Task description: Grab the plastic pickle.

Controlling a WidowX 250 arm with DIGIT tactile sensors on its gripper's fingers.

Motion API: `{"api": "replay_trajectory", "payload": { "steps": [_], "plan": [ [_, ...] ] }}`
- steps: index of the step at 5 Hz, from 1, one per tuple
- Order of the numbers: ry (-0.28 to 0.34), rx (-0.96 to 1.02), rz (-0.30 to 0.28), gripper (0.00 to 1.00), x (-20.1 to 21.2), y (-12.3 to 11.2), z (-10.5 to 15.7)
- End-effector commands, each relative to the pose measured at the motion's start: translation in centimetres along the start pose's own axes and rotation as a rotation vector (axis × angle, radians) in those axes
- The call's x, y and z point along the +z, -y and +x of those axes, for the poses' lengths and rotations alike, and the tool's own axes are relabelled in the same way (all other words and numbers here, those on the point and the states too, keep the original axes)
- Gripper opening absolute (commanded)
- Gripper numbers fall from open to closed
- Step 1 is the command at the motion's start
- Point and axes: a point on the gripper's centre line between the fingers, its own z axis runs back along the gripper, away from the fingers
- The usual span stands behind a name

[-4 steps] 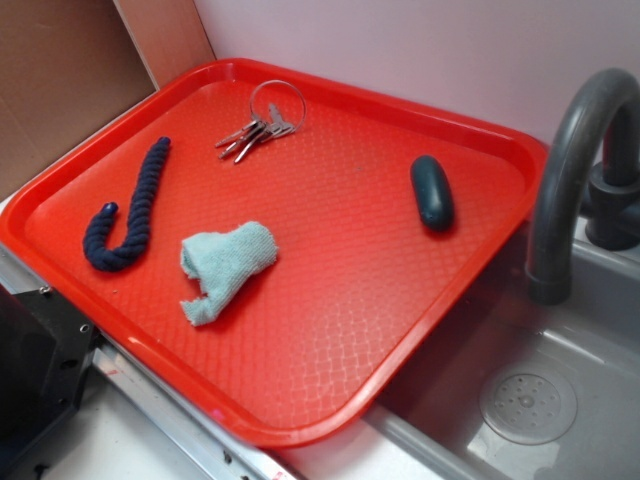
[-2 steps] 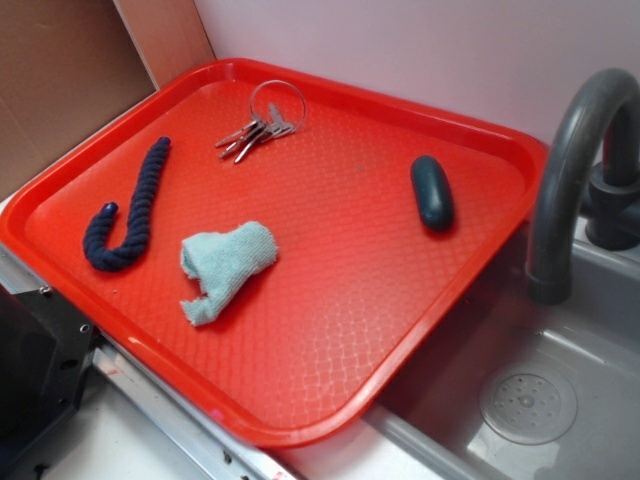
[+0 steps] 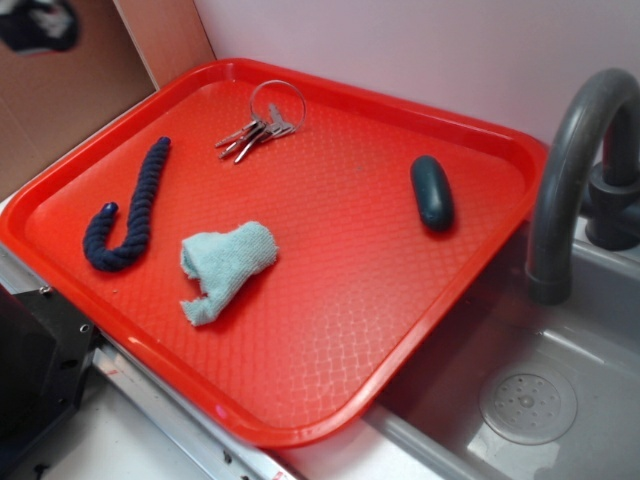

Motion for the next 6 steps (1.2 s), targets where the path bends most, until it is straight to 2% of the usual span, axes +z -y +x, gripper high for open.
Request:
{"api": "replay_trajectory", "payload": {
  "steps": [1,4,5,6],
  "plan": [
    [0.095,0.178,-0.061,1.0,-4.5,6.3,2.7],
    [0.021,0.214,-0.119,1.0,-11.1,13.4,6.3],
    [0.023,0.23,-0.087,1.0,-13.7,15.0,7.2],
    [0.012,0.251,-0.054,1.0,-15.3,15.5,7.7]
  ]
}}
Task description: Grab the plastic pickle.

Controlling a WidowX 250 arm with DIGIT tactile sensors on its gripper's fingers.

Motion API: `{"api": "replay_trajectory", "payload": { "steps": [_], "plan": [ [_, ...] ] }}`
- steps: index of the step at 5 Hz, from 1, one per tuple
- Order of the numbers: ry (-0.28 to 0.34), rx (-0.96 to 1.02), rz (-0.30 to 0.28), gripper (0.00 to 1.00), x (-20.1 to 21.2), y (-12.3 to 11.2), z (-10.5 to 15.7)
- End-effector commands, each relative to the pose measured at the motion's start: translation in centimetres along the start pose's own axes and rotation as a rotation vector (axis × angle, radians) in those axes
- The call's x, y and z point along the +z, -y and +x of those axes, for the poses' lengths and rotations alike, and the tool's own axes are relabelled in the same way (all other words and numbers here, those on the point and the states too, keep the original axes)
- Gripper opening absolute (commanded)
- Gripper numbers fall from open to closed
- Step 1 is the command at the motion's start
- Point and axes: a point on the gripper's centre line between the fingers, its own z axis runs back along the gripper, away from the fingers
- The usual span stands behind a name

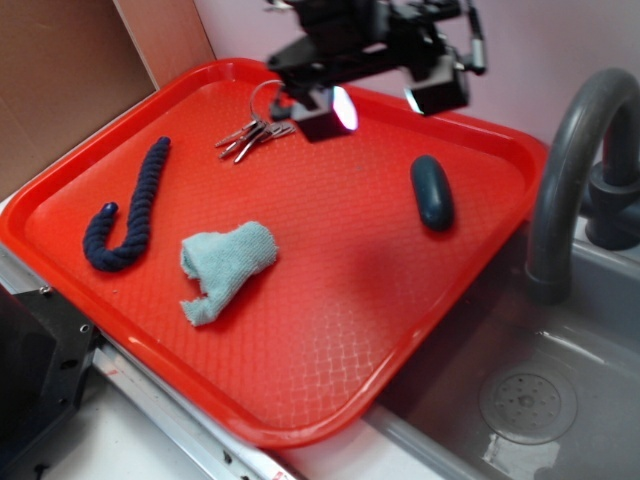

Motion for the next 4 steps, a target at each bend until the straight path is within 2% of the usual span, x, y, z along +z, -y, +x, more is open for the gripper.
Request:
{"api": "replay_trajectory", "payload": {
  "steps": [1,2,4],
  "plan": [
    [-0.006,0.073,0.036,1.0,-2.7,2.0,1.7],
    [-0.053,0.08,0.082,1.0,-5.1,2.0,0.1],
    [-0.086,0.057,0.13,1.0,-8.5,2.1,-0.9]
  ]
}}
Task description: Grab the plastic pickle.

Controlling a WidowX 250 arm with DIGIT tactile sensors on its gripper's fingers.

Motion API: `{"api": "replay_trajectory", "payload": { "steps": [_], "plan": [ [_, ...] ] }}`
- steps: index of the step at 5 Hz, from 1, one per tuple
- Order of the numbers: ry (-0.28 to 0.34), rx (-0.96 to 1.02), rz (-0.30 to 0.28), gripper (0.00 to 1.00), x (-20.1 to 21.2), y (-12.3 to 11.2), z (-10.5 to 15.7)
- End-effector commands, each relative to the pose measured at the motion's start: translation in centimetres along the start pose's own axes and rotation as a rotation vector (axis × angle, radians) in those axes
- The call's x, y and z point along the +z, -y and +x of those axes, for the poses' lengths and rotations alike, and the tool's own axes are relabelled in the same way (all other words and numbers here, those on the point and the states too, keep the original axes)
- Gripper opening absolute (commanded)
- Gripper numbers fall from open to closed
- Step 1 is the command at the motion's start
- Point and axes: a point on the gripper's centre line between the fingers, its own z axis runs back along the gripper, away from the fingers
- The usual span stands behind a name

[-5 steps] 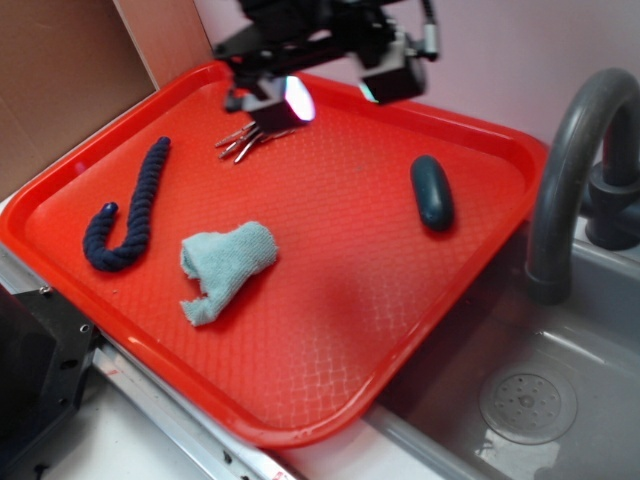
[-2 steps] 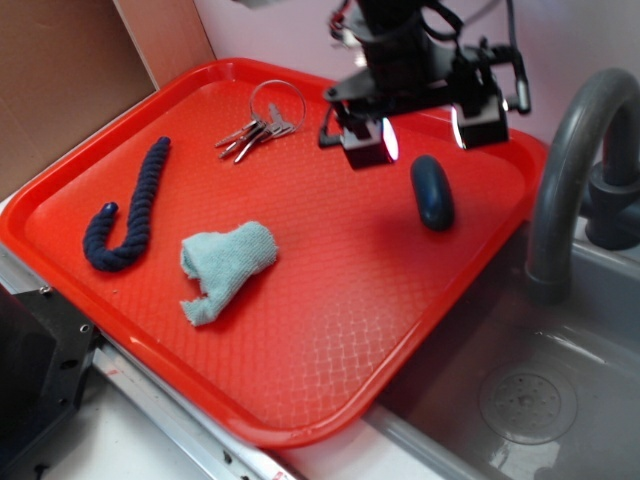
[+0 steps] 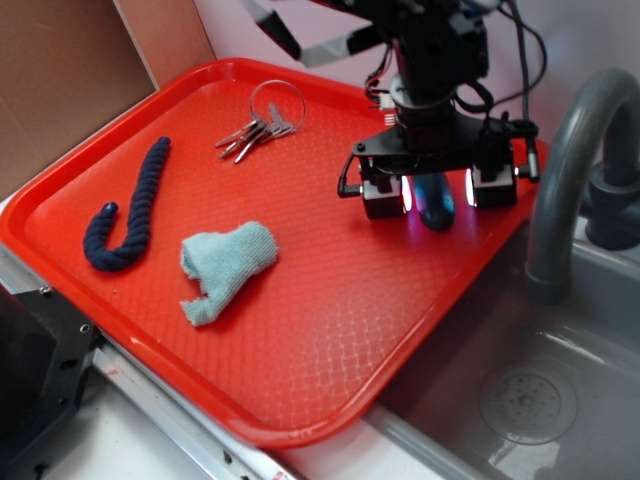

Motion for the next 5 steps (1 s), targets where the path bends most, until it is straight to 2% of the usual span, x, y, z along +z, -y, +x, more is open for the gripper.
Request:
{"api": "replay_trajectory", "payload": {
  "steps": [1,3,4,5],
  "plan": [
    [0.001,-0.001,-0.018,0.0,-0.6,1.0,0.2],
    [0.021,0.007,0.005,0.0,0.0,0.3,0.0],
    [-0.004,-0.048,-0.026,0.0,2.3,-0.6,0.3],
    [0.005,-0.166,-0.128,0.0,7.3,-2.7,0.9]
  ]
}}
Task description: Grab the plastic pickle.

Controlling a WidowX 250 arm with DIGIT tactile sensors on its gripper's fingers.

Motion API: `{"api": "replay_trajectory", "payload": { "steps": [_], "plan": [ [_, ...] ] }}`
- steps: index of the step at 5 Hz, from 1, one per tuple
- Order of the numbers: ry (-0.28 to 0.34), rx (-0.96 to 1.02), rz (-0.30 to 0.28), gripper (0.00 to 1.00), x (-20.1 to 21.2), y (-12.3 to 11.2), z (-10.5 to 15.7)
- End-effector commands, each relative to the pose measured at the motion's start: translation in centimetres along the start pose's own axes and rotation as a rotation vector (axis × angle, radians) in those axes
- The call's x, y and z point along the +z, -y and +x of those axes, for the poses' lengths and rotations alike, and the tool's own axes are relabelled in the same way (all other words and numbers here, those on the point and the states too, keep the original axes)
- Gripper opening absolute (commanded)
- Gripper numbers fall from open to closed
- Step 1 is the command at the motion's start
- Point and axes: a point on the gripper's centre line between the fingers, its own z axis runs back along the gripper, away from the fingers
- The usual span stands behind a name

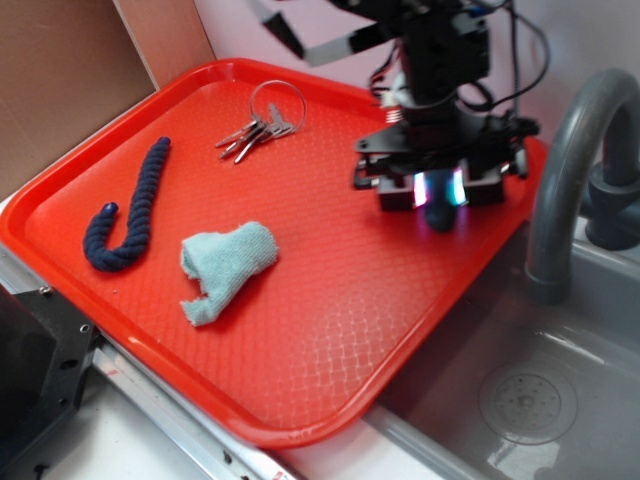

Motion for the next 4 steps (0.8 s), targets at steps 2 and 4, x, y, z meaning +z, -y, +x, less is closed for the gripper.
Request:
{"api": "replay_trajectory", "payload": {
  "steps": [2,4],
  "plan": [
    [-0.09,-0.346,-0.297,0.0,14.0,-9.9,0.5],
    [0.075,-0.278,-0.308,0.0,19.3,-16.3,-1.3]
  ]
}}
